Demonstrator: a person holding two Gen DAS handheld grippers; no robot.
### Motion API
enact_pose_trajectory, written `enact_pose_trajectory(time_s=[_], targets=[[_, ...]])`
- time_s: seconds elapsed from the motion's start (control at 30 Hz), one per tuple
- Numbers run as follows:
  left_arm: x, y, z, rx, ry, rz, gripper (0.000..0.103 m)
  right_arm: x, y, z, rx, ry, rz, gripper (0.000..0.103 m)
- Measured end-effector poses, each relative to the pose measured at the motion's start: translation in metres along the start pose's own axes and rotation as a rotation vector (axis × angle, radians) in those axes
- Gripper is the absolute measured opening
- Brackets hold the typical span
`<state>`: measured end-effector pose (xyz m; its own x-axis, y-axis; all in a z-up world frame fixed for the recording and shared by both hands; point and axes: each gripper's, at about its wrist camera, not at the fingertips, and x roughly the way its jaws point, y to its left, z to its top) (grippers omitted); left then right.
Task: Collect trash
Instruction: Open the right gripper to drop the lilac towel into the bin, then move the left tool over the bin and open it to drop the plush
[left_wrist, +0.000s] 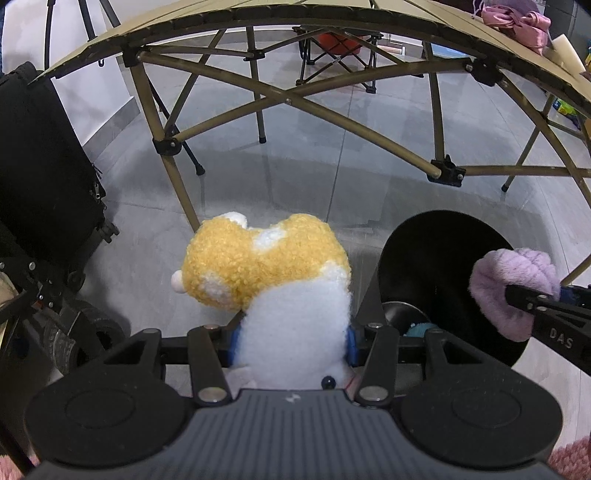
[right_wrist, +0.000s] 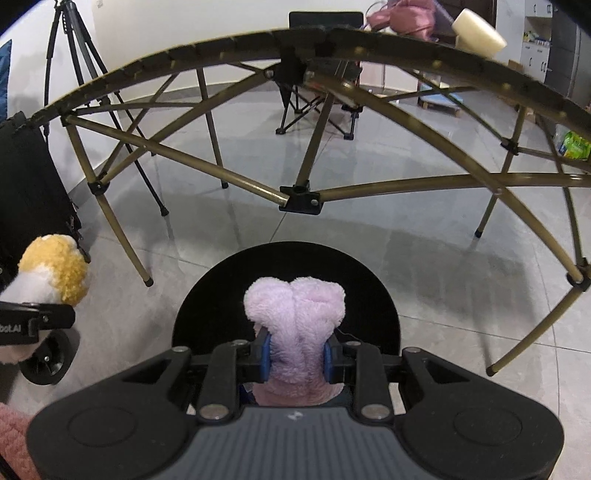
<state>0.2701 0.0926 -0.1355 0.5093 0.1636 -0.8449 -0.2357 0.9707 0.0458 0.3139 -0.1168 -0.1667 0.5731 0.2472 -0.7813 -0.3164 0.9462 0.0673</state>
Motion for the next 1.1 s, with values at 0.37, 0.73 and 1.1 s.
enact_pose_trajectory(time_s=[0.37,0.73,1.1], targets=[[0.018,-0.003,0.003,-0.001,0.041,0.008,0.049,0.021,-0.014,0.015,0.049,0.016,0.026,0.103],[0.015,-0.016,0.004,0.021,0.031,0.001,0.049,0.021,-0.023,0.01,0.074,0.058,0.006,0.103],[0.003,-0.042,0.011,0.052,-0.004,-0.017,0.049,0.007,-0.034,0.008,0.081,0.043,-0.007,0.103]])
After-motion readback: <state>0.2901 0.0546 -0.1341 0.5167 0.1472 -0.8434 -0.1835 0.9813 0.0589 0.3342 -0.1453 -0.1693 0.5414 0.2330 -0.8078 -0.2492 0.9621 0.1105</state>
